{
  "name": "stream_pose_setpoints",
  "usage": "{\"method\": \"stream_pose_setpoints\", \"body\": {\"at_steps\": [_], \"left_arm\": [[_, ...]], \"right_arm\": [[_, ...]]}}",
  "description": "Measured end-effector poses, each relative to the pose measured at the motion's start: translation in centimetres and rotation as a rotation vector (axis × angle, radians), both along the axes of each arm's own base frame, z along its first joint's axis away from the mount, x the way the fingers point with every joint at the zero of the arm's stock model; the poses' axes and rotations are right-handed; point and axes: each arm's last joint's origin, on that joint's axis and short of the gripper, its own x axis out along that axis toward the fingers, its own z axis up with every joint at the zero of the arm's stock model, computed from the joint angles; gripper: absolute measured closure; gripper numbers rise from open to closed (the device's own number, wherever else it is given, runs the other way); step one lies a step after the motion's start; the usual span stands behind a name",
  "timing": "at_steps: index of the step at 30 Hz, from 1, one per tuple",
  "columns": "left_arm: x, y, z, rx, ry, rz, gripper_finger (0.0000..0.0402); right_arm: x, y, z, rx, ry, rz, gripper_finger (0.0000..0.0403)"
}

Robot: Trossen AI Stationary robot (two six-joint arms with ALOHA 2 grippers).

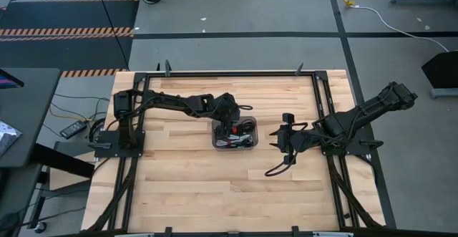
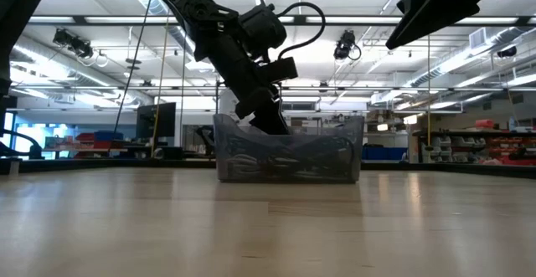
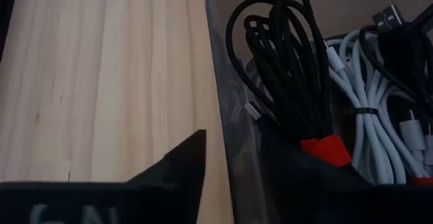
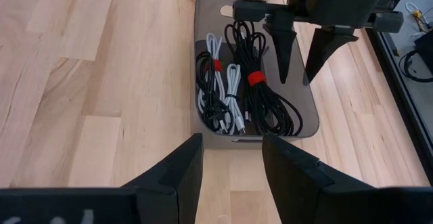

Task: Pick and place USB-C Cables
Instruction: Adjust the black bin, then return to Home Position

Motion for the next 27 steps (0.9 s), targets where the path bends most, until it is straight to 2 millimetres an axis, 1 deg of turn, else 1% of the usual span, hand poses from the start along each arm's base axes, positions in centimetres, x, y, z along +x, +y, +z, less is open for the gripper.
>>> {"method": "stream_pose_setpoints", "body": {"at_steps": [7,11,15,21,27], "left_arm": [[0.0,0.0,0.0,-0.019,-0.008,0.022,0.0201],[0.1,0.0,0.0,-0.033,-0.015,0.038,0.0184],[0.2,-0.2,0.2,-0.033,-0.015,0.033,0.0177],[1.3,-0.7,2.2,-0.005,-0.053,0.034,0.0178],[2.3,-1.5,5.0,0.009,-0.031,0.03,0.0179]], "right_arm": [[0.0,0.0,0.0,0.0,0.0,0.0,0.0244],[0.0,0.0,0.0,0.002,0.001,0.002,0.0244],[0.0,0.0,0.0,0.002,0.0,0.002,0.0244],[0.0,0.0,0.0,0.002,0.001,0.002,0.0244],[-0.1,0.0,-0.1,0.008,0.011,-0.008,0.0244]]}}
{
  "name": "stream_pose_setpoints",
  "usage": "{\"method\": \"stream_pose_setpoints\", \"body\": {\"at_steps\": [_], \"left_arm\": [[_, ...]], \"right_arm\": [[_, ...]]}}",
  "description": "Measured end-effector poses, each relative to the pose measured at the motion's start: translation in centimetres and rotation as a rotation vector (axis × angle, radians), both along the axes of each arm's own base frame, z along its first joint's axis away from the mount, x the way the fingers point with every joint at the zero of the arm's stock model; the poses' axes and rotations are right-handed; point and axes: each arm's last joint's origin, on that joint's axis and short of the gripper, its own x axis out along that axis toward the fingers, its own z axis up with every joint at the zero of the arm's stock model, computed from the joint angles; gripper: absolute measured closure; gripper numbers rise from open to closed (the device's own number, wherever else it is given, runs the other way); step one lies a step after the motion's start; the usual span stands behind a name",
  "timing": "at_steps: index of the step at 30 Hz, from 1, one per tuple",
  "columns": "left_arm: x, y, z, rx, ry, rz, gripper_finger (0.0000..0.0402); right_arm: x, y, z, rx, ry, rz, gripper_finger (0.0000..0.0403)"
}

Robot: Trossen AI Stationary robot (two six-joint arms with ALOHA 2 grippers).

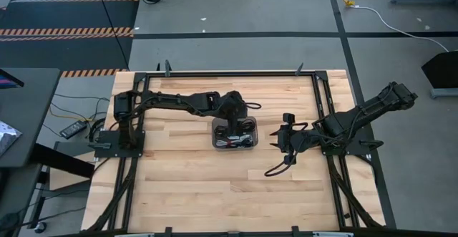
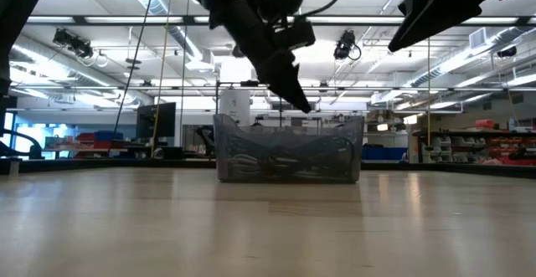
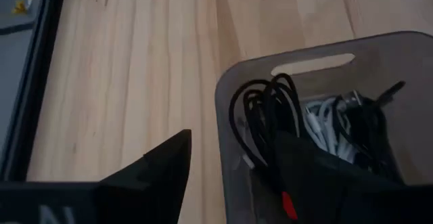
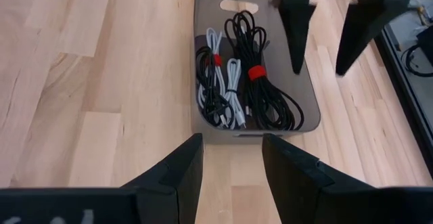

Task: Pick and place USB-C Cables
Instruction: Return to Home Position

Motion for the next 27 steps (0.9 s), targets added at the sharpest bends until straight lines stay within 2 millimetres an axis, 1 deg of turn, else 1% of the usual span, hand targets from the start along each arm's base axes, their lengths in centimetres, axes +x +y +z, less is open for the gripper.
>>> {"method": "stream_pose_setpoints", "body": {"at_steps": [3,6,8,12,13,17,19,23,25,27], "left_arm": [[0.2,-0.5,1.5,0.004,0.042,0.031,0.0182],[0.1,-1.0,2.9,-0.028,0.078,0.099,0.0188],[-0.1,-1.4,3.4,-0.066,0.109,0.14,0.0193],[-0.2,-2.4,3.9,-0.124,0.092,0.167,0.0207],[-0.1,-2.7,4.1,-0.127,0.07,0.164,0.0211],[-0.4,-3.5,6.1,-0.149,-0.049,0.162,0.0229],[-0.7,-3.7,7.1,-0.159,-0.086,0.166,0.0236],[-2.0,-4.2,9.7,-0.159,-0.165,0.153,0.0246],[-2.4,-4.4,10.2,-0.153,-0.217,0.137,0.025],[-2.8,-4.5,9.6,-0.153,-0.306,0.126,0.0253]], "right_arm": [[-0.1,0.0,-0.1,0.007,0.011,-0.011,0.0244],[-0.1,0.0,-0.1,0.013,0.01,-0.016,0.0244],[-0.1,0.0,-0.1,0.014,0.009,-0.015,0.0244],[-0.2,0.3,-0.1,0.016,0.007,-0.01,0.0244],[-0.3,0.3,-0.1,0.02,0.006,-0.012,0.0244],[-0.4,0.4,-0.2,0.027,0.016,-0.02,0.0244],[-0.5,0.4,-0.2,0.028,0.024,-0.025,0.0244],[-0.6,0.4,-0.3,0.028,0.035,-0.029,0.0244],[-0.6,0.5,-0.3,0.031,0.035,-0.03,0.0244],[-0.6,0.6,-0.3,0.034,0.027,-0.026,0.0244]]}}
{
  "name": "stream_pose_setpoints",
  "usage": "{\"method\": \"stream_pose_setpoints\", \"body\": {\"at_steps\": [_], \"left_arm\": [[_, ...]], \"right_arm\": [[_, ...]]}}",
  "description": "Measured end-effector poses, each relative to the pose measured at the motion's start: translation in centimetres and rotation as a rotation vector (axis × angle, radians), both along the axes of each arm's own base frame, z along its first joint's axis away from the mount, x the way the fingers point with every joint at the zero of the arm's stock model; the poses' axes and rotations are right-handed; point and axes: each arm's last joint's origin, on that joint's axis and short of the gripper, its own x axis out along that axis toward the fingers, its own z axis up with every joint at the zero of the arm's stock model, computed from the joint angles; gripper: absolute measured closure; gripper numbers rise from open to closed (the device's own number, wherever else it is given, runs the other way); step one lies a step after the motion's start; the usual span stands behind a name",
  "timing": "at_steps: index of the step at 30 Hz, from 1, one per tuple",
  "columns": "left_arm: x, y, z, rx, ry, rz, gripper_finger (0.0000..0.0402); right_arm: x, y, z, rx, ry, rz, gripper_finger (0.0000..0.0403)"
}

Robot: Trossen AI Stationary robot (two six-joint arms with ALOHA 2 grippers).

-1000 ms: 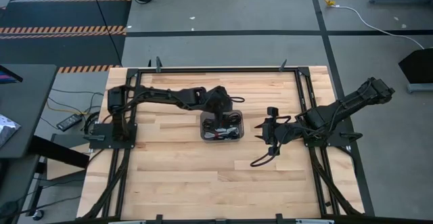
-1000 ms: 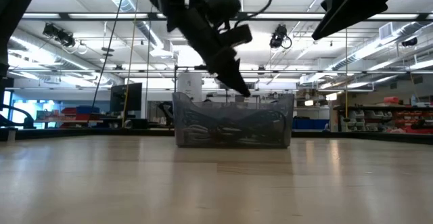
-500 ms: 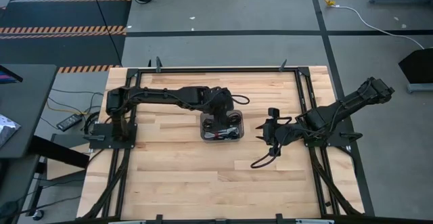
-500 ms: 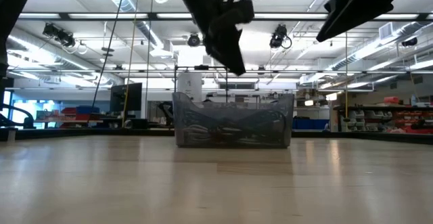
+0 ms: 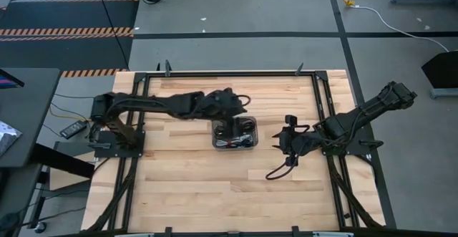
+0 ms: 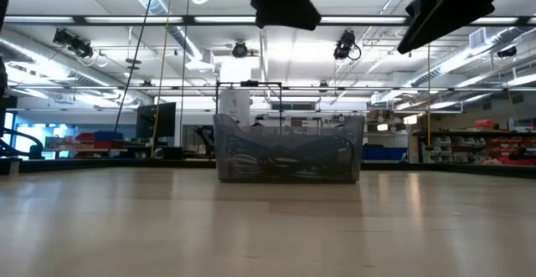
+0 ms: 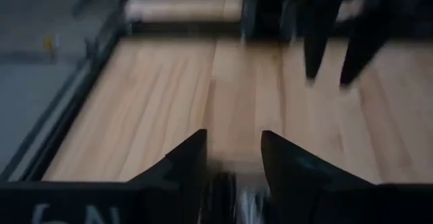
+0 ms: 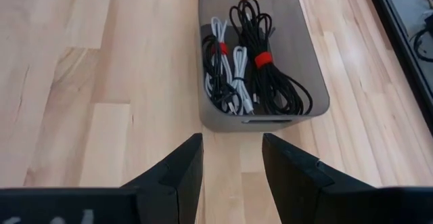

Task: Pick and place USB-C Cables
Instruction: Return to Home Position

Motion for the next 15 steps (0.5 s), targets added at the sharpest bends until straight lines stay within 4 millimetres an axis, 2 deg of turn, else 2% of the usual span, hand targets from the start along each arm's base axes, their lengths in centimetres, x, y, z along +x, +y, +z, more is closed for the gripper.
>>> {"method": "stream_pose_setpoints", "body": {"at_steps": [4,9,12,15], "left_arm": [[-1.4,0.1,-2.3,-0.01,-0.207,0.011,0.0257],[-4.1,0.3,-5.2,-0.058,-0.447,0.039,0.0257],[-6.3,-0.1,-6.0,-0.064,-0.569,0.029,0.0258],[-8.1,-0.3,-6.9,-0.051,-0.619,0.044,0.0264]], "right_arm": [[0.0,0.2,0.1,-0.008,-0.013,0.003,0.0244],[-0.1,0.5,0.1,-0.062,-0.026,0.012,0.0254],[-0.1,0.4,0.2,-0.089,-0.037,0.002,0.0275],[-0.1,0.4,0.2,-0.104,-0.042,0.009,0.0307]]}}
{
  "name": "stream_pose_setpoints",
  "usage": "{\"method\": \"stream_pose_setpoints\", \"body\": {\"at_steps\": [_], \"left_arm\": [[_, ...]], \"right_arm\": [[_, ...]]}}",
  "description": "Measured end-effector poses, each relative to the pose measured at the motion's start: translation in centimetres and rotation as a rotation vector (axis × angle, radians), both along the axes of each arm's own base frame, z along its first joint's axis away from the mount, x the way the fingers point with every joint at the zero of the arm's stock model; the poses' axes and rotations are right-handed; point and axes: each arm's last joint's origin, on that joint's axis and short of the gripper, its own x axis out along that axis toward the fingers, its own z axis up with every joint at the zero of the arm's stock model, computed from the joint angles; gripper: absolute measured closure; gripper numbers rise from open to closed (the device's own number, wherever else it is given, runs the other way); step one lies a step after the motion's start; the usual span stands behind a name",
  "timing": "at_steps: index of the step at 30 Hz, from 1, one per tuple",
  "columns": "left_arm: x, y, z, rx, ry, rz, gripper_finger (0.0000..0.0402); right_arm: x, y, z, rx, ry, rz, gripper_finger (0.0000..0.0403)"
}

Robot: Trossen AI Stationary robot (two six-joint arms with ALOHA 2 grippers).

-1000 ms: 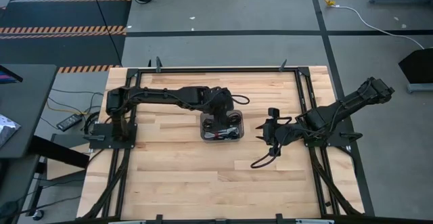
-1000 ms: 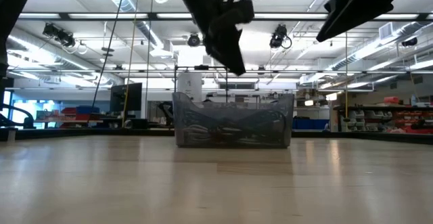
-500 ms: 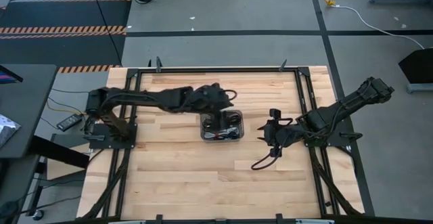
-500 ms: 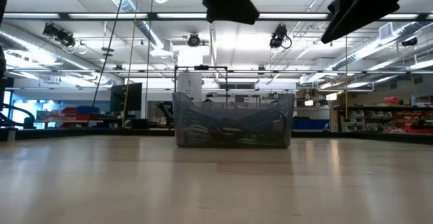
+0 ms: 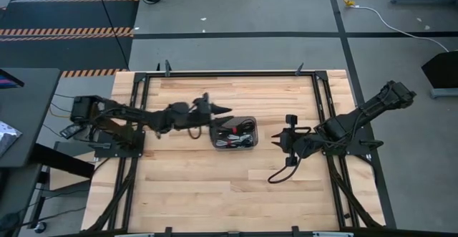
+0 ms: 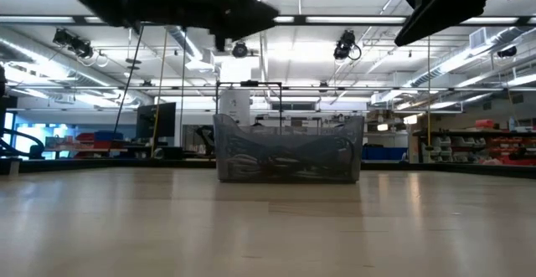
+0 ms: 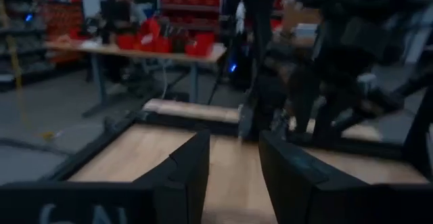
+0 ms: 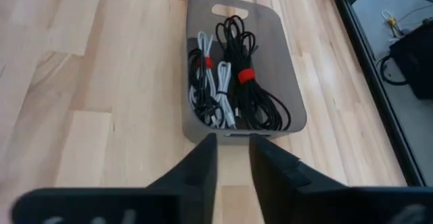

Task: Pick and place USB-C Cables
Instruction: Return to Home Position

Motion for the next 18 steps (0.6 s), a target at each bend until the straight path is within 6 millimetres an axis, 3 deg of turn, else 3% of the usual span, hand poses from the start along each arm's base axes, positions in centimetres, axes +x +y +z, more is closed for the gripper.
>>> {"method": "stream_pose_setpoints", "body": {"at_steps": [6,10,18], "left_arm": [[-3.1,0.1,-0.1,0.014,0.013,0.044,0.0327],[-3.9,-0.1,0.1,0.016,0.068,0.036,0.0391],[-4.2,0.1,-0.7,0.011,0.171,0.046,0.0397]], "right_arm": [[0.1,-0.2,0.0,-0.015,-0.007,-0.013,0.0386],[0.1,-0.5,0.1,-0.019,-0.026,-0.073,0.0393],[0.4,-1.4,0.1,-0.014,-0.033,-0.134,0.0398]]}}
